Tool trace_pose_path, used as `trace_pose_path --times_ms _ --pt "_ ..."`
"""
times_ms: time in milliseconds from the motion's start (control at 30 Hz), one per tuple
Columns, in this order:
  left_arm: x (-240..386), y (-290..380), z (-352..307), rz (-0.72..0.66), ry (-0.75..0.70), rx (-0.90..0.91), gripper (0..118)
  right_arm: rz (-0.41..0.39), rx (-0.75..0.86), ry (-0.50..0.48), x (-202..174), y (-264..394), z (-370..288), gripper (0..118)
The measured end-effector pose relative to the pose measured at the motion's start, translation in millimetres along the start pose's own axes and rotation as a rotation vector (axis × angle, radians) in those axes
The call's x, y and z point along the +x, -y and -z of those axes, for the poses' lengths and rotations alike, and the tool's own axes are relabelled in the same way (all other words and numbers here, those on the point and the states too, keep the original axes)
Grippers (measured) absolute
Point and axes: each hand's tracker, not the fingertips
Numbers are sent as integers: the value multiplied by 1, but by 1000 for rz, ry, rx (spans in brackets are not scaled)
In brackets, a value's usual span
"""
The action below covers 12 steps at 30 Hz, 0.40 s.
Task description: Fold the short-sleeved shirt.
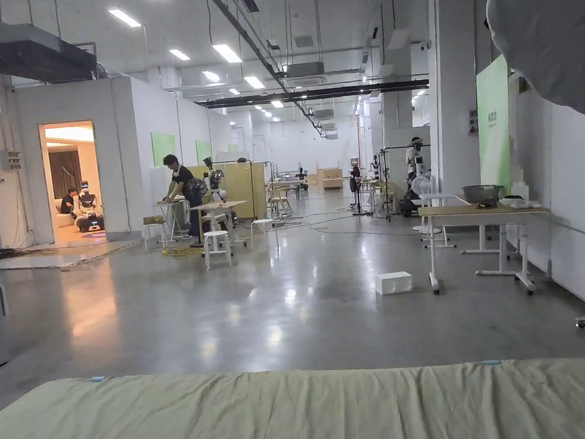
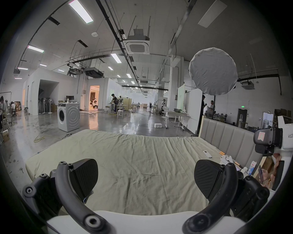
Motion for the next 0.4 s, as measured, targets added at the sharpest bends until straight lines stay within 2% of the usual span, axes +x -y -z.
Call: trace_pose_path --times_ms 67,133,167,233,400 --pt "0 1 0 -4 2 0 118 -58 5 48 -3 1 1 118" --pt "1 1 0 -6 8 -4 118 -107 4 51 -3 2 4 118" --pt "2 1 0 -3 9 -3 118 -105 11 43 -2 3 4 118" --pt "2 1 0 8 9 -5 118 -58 -17 96 -1 1 8 118" --pt "3 1 0 11 14 -9 118 2 -40 95 4 2 12 118"
